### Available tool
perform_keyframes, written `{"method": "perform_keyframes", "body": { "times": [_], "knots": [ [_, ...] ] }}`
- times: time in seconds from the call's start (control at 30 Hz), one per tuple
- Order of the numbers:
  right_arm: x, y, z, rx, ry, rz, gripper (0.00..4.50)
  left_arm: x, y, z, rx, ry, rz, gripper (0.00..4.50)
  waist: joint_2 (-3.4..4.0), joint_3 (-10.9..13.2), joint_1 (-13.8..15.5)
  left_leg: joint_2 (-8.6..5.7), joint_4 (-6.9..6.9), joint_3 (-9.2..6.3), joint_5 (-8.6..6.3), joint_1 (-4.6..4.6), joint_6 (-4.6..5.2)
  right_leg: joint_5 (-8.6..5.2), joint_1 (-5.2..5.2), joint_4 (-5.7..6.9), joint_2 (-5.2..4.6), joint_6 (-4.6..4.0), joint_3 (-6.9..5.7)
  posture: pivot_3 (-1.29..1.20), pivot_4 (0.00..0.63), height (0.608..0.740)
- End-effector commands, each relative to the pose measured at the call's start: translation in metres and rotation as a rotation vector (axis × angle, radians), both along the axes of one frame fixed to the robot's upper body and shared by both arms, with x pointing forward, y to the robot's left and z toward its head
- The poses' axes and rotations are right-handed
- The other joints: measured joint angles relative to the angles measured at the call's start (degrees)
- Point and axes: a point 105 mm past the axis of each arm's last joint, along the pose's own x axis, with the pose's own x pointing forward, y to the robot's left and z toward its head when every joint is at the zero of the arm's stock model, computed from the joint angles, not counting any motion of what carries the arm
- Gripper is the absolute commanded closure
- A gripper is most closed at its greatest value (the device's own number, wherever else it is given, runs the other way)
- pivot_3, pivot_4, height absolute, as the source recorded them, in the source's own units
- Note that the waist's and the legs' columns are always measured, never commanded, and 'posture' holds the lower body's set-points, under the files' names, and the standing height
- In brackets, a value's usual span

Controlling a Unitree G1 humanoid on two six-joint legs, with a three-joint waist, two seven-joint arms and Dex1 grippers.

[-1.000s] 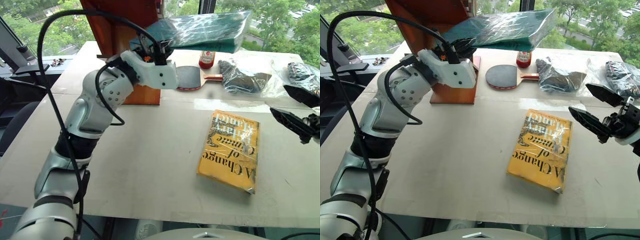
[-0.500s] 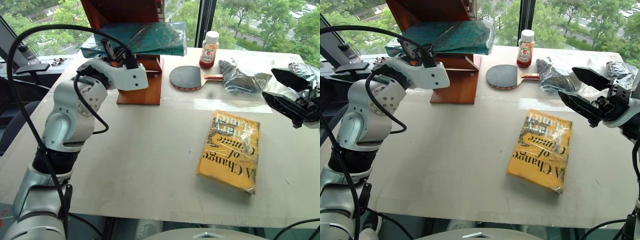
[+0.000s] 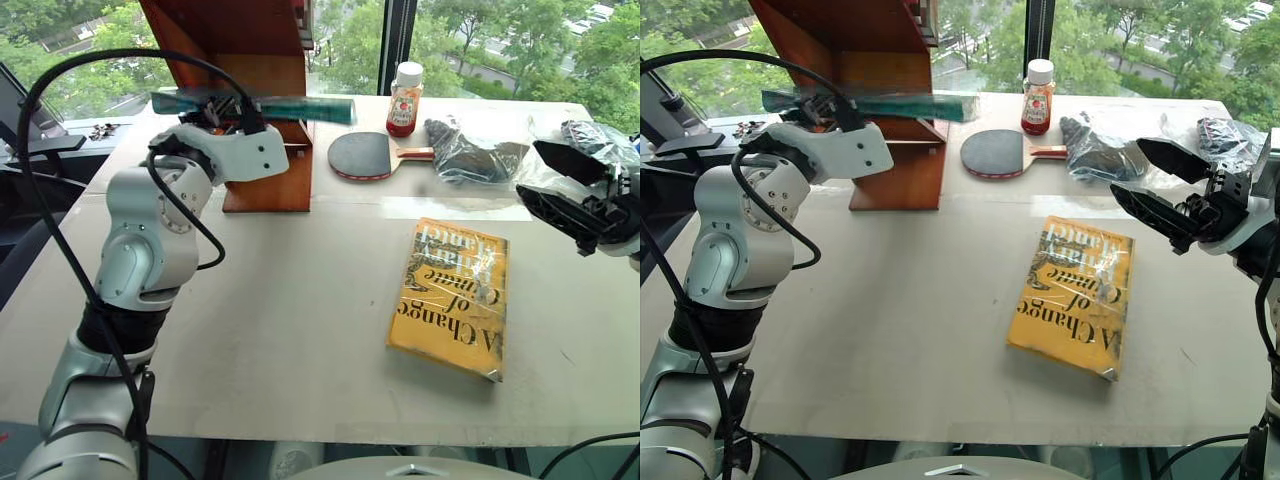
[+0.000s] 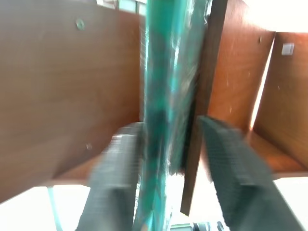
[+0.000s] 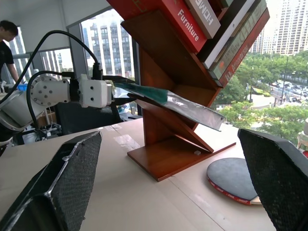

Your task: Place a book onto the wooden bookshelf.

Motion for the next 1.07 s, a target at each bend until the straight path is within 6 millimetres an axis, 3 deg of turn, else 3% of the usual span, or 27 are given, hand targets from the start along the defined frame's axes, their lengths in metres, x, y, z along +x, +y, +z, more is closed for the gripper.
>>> {"method": "perform_keyframes", "body": {
  "times": [0.03,0.07,0.1,0.33,0.4,0.53,0.73,0.93,1.07],
  "knots": [
    [-0.005,-0.002,0.007,0.0,-0.049,-0.012,0.0,-0.006,0.006,0.012,-0.012,-0.051,0.03,0.57,0.0,0.0,0.08,0.0,0.01,0.01,0.0,-0.01,0.0,0.0,0.0,0.0,-0.01,0.0,0.0,0.0,0.15,0.74],
    [-0.005,-0.003,0.006,0.0,-0.048,-0.015,0.0,-0.007,0.007,0.013,-0.014,-0.056,0.037,0.12,0.0,0.0,0.09,0.0,0.01,0.01,0.0,-0.01,0.0,0.0,0.0,0.0,-0.01,0.0,0.0,0.0,0.15,0.74],
    [-0.005,-0.003,0.006,0.0,-0.048,-0.017,0.0,-0.008,0.009,0.014,-0.018,-0.064,0.044,0.02,0.0,0.0,0.1,0.0,0.01,0.01,0.0,-0.01,0.0,0.0,0.0,0.0,-0.01,0.0,0.0,0.0,0.15,0.74],
    [-0.004,-0.013,-0.002,-0.009,-0.031,-0.057,0.0,-0.031,0.01,0.015,-0.171,-0.146,-0.022,0.02,0.0,0.0,0.09,0.0,0.01,0.01,0.0,-0.01,0.0,0.0,0.0,0.01,-0.03,0.0,0.0,0.0,0.15,0.74],
    [-0.005,-0.02,-0.011,-0.016,-0.005,-0.091,0.0,-0.038,-0.007,-0.002,-0.292,-0.102,-0.154,0.02,-0.01,-0.01,0.29,0.0,0.01,0.0,0.0,-0.01,0.0,0.0,0.0,0.02,-0.05,0.0,0.0,0.0,0.15,0.74],
    [-0.009,-0.036,-0.047,-0.11,0.061,-0.188,0.0,-0.05,-0.025,-0.074,-0.746,0.194,-0.283,0.02,0.04,-0.09,0.54,-0.06,0.09,0.02,0.0,-0.04,0.0,-0.02,0.02,0.08,-0.2,0.04,-0.02,0.0,0.15,0.74],
    [-0.023,-0.064,-0.11,-0.269,0.167,-0.354,0.0,-0.076,-0.046,-0.136,-1.065,0.549,-0.396,0.02,-0.03,-0.08,0.19,-0.03,0.12,-0.01,0.0,0.11,0.01,-0.03,0.03,0.21,-0.08,0.02,-0.01,0.0,0.15,0.74],
    [-0.057,-0.075,-0.162,-0.359,0.295,-0.391,0.0,-0.099,-0.038,-0.18,-1.174,0.737,-0.358,0.02,0.07,-0.15,-0.13,-0.03,0.14,0.1,0.0,0.25,0.01,-0.23,0.07,0.22,-0.08,-0.13,0.08,0.0,0.15,0.74],
    [-0.071,-0.078,-0.182,-0.362,0.351,-0.401,0.0,-0.113,-0.027,-0.21,-1.074,0.803,-0.307,0.02,0.09,-0.18,-0.12,-0.01,0.14,0.15,0.0,0.3,0.0,-0.32,0.06,0.22,-0.08,-0.04,0.12,0.0,0.15,0.74]
  ]
}}
